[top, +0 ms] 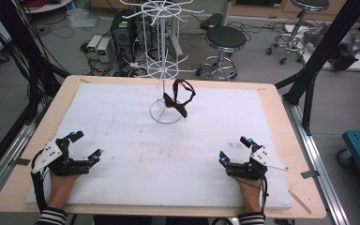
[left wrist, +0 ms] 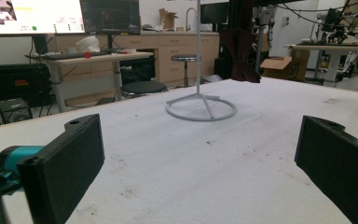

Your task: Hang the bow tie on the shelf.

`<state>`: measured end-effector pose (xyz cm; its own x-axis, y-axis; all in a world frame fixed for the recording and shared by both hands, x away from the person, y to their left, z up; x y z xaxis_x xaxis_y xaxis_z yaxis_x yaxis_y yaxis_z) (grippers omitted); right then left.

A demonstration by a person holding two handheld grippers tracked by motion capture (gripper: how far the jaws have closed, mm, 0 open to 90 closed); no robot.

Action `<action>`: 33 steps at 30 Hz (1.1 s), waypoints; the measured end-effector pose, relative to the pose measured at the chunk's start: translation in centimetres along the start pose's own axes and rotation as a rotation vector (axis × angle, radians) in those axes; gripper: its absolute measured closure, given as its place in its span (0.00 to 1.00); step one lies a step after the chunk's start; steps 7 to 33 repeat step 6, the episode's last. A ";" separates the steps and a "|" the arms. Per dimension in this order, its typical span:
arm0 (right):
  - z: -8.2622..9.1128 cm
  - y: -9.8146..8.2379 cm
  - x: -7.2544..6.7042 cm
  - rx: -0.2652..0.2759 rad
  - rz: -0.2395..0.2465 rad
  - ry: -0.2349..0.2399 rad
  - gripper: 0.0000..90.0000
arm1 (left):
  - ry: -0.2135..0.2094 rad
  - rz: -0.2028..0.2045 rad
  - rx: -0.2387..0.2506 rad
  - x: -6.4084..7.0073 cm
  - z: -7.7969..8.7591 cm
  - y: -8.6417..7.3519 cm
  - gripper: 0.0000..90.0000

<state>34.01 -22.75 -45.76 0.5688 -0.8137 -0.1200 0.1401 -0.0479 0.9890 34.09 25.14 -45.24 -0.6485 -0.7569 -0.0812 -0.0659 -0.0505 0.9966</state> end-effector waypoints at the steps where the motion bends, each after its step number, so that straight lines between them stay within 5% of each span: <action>1: 0.0 0.0 0.0 -0.001 0.015 -0.002 0.01 | -0.001 0.003 0.001 0.0 0.0 0.0 0.02; 33: -0.1 0.0 -0.1 -0.004 0.015 -0.002 0.01 | 0.001 -0.004 0.004 0.0 0.1 0.0 0.02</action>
Point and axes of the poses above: each handheld gripper's, and its own axes: z roughly backward along the jaws, y roughly out of its top, x roughly to its right, the point moved 8 cm from there along -z, roughly forward along the jaws, and after that the axes turned 4 degrees about -z, right-handed, at the moved point
